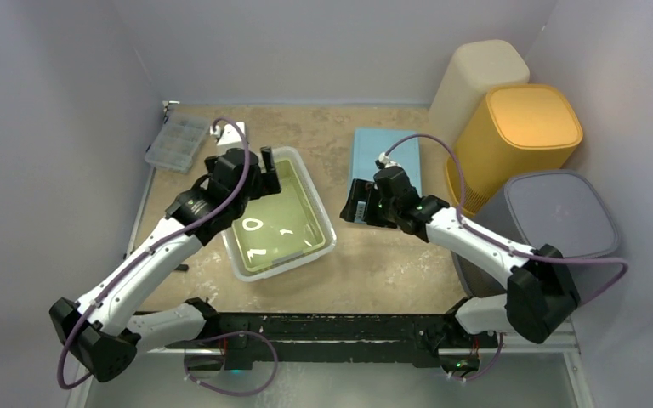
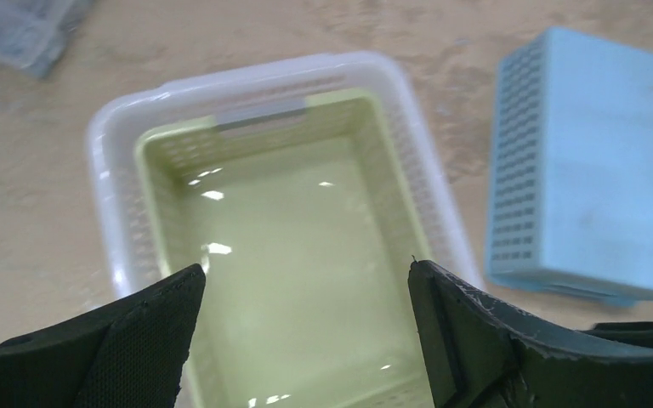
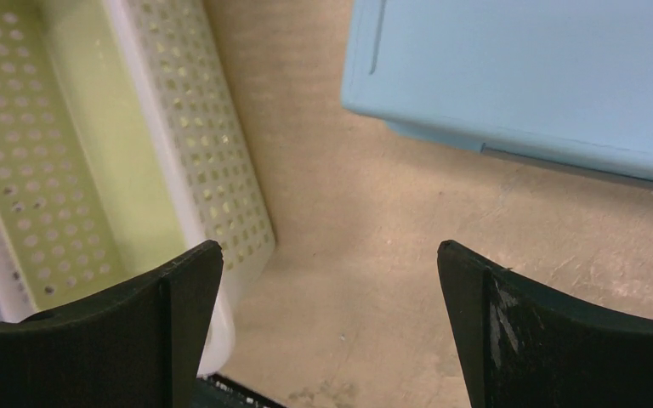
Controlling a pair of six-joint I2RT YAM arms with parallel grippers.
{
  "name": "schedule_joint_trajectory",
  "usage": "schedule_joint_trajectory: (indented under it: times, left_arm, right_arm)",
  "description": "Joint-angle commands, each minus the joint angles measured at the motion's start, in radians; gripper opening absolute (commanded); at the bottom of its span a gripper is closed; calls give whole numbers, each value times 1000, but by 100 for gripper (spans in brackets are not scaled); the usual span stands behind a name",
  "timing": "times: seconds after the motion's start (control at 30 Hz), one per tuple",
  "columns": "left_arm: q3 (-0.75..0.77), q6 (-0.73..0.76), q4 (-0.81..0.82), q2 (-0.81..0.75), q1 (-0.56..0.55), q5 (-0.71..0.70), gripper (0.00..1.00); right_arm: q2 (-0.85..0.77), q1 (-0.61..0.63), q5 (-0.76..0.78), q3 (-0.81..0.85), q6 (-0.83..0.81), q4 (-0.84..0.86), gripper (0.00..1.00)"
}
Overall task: Turn the large container upside down
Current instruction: Move the container to the center of the board.
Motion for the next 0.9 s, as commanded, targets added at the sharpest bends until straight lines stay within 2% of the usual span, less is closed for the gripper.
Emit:
schedule_joint_trajectory:
  times: [0.0,0.1,0.27,0.87]
  left_arm:
    - [-78,9,-180,-84,78,-58,89]
    - [-137,6,-192,-123,124,0,89]
    - [-164,-5,-225,-136,128,15,89]
    - [-175,-2,-209,-108,129,49,88]
  right_arm:
    - [76,8,159,74,87,29,99]
    - [157,8,211,144,76,9,99]
    - [274,-5,348,260,-1,-75,99]
    - [458,-184,301,382,-172,-29,99]
